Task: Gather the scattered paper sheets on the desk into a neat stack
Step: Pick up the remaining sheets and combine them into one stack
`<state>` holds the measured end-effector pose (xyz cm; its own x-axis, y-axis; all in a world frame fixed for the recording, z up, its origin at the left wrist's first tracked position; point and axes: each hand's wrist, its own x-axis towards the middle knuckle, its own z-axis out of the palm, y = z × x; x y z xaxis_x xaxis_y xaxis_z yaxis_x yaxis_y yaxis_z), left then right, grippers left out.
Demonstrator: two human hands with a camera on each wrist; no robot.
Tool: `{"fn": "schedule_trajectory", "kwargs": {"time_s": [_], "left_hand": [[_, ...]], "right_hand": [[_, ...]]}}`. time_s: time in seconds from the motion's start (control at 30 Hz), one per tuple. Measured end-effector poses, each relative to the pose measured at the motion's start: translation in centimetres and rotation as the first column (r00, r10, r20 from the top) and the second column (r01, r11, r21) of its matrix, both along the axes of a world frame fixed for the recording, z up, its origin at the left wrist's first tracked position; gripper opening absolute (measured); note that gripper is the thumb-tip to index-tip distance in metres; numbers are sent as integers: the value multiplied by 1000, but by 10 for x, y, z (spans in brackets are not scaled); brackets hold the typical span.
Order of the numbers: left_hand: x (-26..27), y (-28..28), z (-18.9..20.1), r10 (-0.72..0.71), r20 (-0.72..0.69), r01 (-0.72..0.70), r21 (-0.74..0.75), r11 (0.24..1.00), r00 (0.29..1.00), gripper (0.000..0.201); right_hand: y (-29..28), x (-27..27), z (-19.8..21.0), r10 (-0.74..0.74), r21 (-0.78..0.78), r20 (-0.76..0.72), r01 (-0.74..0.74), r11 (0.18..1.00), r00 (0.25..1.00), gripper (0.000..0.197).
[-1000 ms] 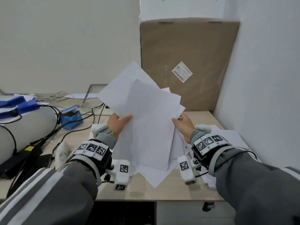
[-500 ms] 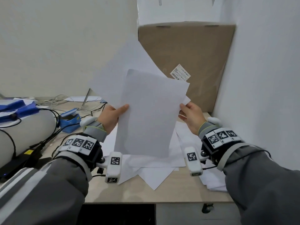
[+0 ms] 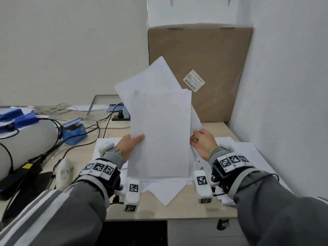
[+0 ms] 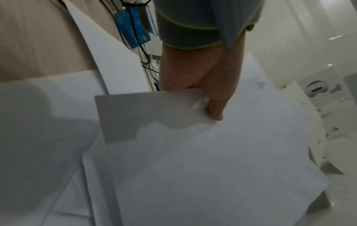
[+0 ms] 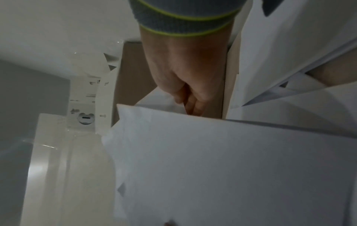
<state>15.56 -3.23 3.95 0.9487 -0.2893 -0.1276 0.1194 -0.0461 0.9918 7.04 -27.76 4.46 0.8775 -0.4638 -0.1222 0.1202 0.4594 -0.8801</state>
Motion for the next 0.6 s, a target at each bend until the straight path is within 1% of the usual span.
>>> {"fn": "schedule_trajectory", "kwargs": {"time_s": [0.07,0.13,0.23,0.3,0.33,0.37,0.4,0.43,0.47,0.5,0.53,0.57,0.6], "left_hand": [[-1,-1,-3,-7,-18,6,-48,999,1000,38],[-3,-2,-9,-31,-43,25,-127,992,999,38],[-6,-5,-14,-71,-59,59,-194,979,996,39],[-7,-7,-16,-97,-48,87,-182,979,994,36],[-7,-7,-17,-97,-42,89,-172,981,994,35],[-7,-7,-17,-86,-32,80,-161,984,996,34],[-7,-7,-17,-72,-17,68,-155,986,997,34],[-7,-6,-15,-61,1,61,-157,986,998,33],[-7,-5,-13,-56,20,58,-165,985,998,32],[-7,-3,-10,-57,38,63,-171,983,998,32],[-7,-2,-7,-64,54,73,-176,982,996,32],[-8,0,-3,-75,70,87,-182,979,995,31],[-8,1,1,-92,85,107,-190,976,992,31]], "right_hand": [[-4,-6,-13,60,-55,-96,-65,996,994,26],[-6,-11,-24,126,-120,-200,-152,981,972,15],[-6,-16,-34,207,-181,-335,-279,943,919,19],[-9,-20,-36,270,-221,-459,-403,888,846,21],[-12,-22,-36,284,-256,-528,-469,845,800,21],[-16,-23,-36,281,-280,-569,-503,818,773,21],[-21,-23,-33,266,-315,-569,-505,804,778,23],[-25,-24,-29,251,-333,-539,-477,813,804,27],[-29,-23,-24,236,-341,-495,-437,833,836,32],[-33,-23,-18,239,-331,-432,-399,855,870,31],[-36,-23,-11,270,-315,-389,-403,859,881,32],[-37,-20,-4,297,-328,-359,-418,847,885,54],[-38,-18,2,326,-360,-358,-452,816,875,84]]}}
